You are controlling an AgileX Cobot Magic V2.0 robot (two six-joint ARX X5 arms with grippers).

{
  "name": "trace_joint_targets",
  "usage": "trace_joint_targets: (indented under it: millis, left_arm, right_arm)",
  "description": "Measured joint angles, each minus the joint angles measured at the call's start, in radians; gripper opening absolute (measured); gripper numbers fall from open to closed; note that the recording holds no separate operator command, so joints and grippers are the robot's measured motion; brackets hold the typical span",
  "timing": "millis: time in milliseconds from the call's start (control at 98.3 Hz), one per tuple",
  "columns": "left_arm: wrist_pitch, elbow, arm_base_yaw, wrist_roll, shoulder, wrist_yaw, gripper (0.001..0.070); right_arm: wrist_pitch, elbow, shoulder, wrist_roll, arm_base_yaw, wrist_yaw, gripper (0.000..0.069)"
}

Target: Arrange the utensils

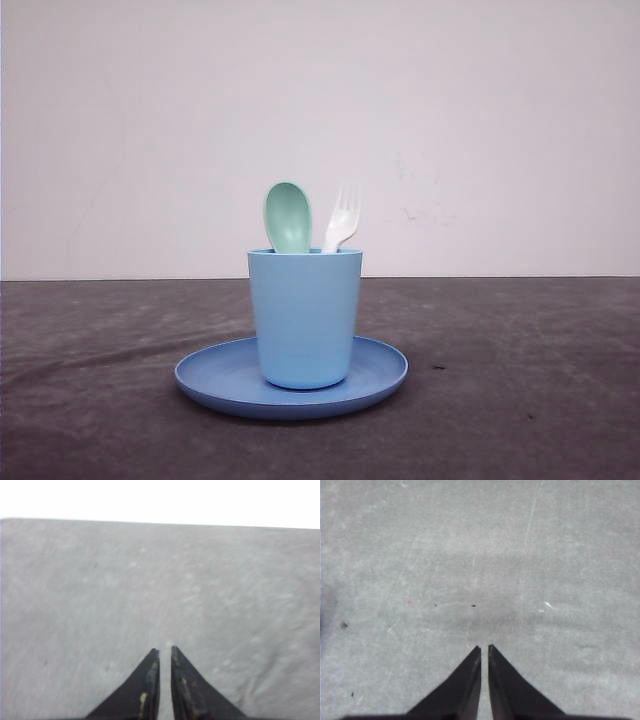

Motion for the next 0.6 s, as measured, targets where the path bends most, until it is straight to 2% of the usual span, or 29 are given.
trace_joint_targets:
  millis: [244, 254, 600]
  left_arm:
    - [0.075, -0.084, 0.031, 0.000, -0.032, -0.003, 0.0014]
    - [0.109, -0.102, 0.032, 0.000, -0.032, 0.020, 0.0014]
    - [0.108, -0.102, 0.032, 0.000, -0.032, 0.020, 0.0014]
  right_arm:
    - [0.000, 0.000, 0.000, 0.000, 0.000, 0.000, 0.0024]
    - [0.000, 0.000, 0.001, 0.000, 0.000, 0.000, 0.0024]
    - [0.000, 0.000, 0.001, 0.000, 0.000, 0.000, 0.0024]
